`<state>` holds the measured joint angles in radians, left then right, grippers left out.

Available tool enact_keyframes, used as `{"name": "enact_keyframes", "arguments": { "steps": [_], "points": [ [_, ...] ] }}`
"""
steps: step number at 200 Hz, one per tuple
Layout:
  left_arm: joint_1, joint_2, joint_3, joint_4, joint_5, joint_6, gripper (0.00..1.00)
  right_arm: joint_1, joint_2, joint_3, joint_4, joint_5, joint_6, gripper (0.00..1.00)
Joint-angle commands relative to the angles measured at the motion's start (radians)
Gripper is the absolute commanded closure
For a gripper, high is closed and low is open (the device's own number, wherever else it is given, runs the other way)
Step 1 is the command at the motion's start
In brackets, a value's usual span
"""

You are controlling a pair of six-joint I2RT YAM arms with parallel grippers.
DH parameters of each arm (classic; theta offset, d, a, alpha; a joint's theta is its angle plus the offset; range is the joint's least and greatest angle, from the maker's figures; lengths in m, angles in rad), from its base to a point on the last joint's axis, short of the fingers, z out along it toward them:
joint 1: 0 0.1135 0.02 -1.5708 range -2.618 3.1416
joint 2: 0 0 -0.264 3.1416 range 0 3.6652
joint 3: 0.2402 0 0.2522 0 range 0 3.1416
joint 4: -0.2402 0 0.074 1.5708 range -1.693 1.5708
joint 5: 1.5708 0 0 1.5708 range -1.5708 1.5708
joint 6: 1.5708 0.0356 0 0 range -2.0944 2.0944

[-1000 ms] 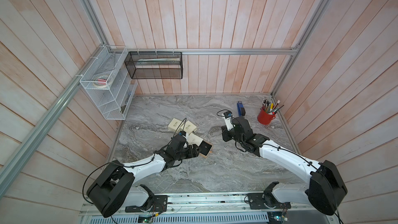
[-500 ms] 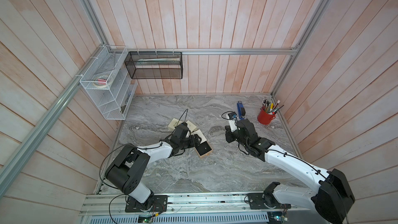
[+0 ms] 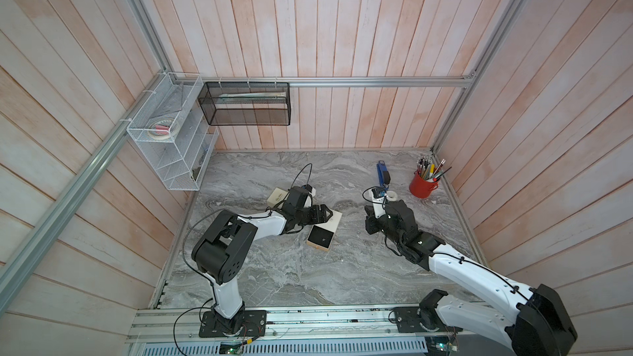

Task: Place the earrings into the drawer-style jewelry box
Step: Adjust the jewelry box at the center of the board, then insert the earring into the inner lining.

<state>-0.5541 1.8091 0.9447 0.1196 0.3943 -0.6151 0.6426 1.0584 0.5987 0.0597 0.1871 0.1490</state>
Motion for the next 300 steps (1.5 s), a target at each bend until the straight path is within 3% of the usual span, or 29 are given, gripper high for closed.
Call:
{"name": "enact_keyframes", "arguments": {
  "steps": [1, 46, 72, 133, 216, 264, 300],
  "points": [
    [0.010, -0.042, 0.017, -0.010, 0.017, 0.027, 0.14, -0.003, -0.015, 0.007, 0.030, 0.020, -0.004, 1.00],
    [0.043, -0.228, -0.133, 0.022, 0.009, 0.017, 0.14, 0.002, 0.066, 0.040, 0.039, -0.092, -0.118, 1.00],
    [0.055, -0.336, -0.255, 0.062, 0.008, -0.019, 0.14, 0.047, 0.140, 0.062, 0.072, -0.096, -0.209, 1.00],
    [0.062, -0.462, -0.475, 0.184, 0.031, -0.158, 0.15, 0.153, 0.305, 0.067, 0.228, -0.184, -0.368, 1.00],
    [0.069, -0.438, -0.593, 0.362, 0.110, -0.252, 0.23, 0.212, 0.459, 0.104, 0.299, -0.237, -0.656, 1.00],
    [0.083, -0.403, -0.633, 0.434, 0.133, -0.283, 0.25, 0.263, 0.534, 0.134, 0.302, -0.189, -0.801, 1.00],
    [0.121, -0.378, -0.667, 0.517, 0.176, -0.314, 0.33, 0.289, 0.586, 0.163, 0.305, -0.153, -0.841, 1.00]
  ]
}}
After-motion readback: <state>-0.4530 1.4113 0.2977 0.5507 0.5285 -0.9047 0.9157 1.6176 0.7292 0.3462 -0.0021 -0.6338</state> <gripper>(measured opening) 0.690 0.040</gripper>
